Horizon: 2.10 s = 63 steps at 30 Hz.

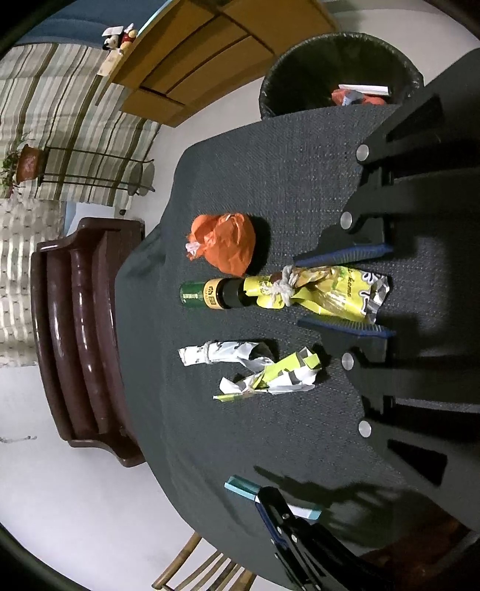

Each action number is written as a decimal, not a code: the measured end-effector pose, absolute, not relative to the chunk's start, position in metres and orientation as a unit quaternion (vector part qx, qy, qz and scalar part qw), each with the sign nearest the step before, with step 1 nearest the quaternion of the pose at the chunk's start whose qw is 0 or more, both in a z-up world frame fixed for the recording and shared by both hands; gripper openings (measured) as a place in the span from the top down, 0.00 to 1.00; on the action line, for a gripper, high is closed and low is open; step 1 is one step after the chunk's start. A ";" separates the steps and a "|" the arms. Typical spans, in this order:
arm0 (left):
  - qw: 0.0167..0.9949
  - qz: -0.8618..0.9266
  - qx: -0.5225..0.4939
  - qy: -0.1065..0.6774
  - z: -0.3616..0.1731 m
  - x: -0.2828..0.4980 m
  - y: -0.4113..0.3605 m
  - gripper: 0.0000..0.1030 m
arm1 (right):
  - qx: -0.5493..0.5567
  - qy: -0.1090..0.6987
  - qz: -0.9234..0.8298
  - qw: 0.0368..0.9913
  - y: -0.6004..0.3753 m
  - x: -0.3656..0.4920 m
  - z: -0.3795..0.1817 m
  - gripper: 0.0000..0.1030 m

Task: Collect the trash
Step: 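Grasp the yellow wrapper with the right tool while the left tool holds the tube, then carry the tube and yellow wrapper over the bin and open both tools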

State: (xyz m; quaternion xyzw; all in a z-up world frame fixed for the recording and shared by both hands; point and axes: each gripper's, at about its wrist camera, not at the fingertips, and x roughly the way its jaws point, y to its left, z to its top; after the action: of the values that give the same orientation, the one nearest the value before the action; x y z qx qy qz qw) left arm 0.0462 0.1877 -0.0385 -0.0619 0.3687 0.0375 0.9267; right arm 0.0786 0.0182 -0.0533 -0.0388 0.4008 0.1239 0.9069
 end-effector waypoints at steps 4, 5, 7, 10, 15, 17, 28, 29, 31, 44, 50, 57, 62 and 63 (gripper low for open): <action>0.928 0.034 -0.065 0.366 -0.039 0.045 0.187 0.85 | -0.033 0.395 0.128 0.909 0.014 0.075 -0.052 0.78; 0.928 0.032 -0.065 0.365 -0.039 0.043 0.185 0.85 | -0.034 0.394 0.130 0.909 0.013 0.075 -0.051 0.78; 0.929 0.027 -0.063 0.363 -0.038 0.041 0.180 0.85 | -0.035 0.392 0.133 0.910 0.012 0.071 -0.051 0.78; 0.929 0.021 -0.063 0.364 -0.039 0.039 0.174 0.85 | -0.039 0.386 0.129 0.913 0.009 0.067 -0.052 0.79; 0.932 0.011 -0.059 0.358 -0.034 0.036 0.160 0.85 | -0.028 0.368 0.125 0.921 -0.003 0.062 -0.043 0.79; 0.933 0.005 -0.060 0.355 -0.032 0.035 0.152 0.85 | -0.025 0.357 0.121 0.926 -0.009 0.059 -0.037 0.79; 0.941 -0.058 -0.044 0.331 -0.016 0.042 0.078 0.85 | -0.031 0.299 0.052 0.952 -0.067 0.049 -0.010 0.79; 0.942 -0.063 -0.042 0.328 -0.014 0.044 0.070 0.85 | -0.030 0.295 0.042 0.954 -0.075 0.049 -0.009 0.79; 0.943 -0.075 -0.035 0.324 -0.012 0.048 0.053 0.85 | -0.028 0.289 0.025 0.957 -0.090 0.050 -0.006 0.79; 0.937 -0.141 0.004 0.321 -0.009 0.080 -0.048 0.85 | -0.017 0.273 -0.048 0.961 -0.163 0.063 -0.010 0.79; 0.931 -0.158 0.022 0.328 -0.016 0.098 -0.082 0.85 | 0.000 0.273 -0.065 0.960 -0.190 0.070 -0.014 0.79; 0.922 -0.171 0.044 0.344 -0.025 0.116 -0.113 0.85 | 0.014 0.280 -0.072 0.957 -0.207 0.078 -0.022 0.79; 0.918 -0.177 0.059 0.351 -0.031 0.124 -0.130 0.85 | 0.026 0.286 -0.076 0.955 -0.215 0.084 -0.028 0.79; 0.917 -0.177 0.060 0.352 -0.031 0.126 -0.133 0.85 | 0.028 0.286 -0.076 0.955 -0.217 0.085 -0.029 0.79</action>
State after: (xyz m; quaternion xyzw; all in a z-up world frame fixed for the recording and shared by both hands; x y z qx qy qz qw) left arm 0.1264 -0.1326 -0.0307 0.0597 0.3518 -0.1772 0.9172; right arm 0.0853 -0.2167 -0.0294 0.0277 0.2864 -0.0762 0.9547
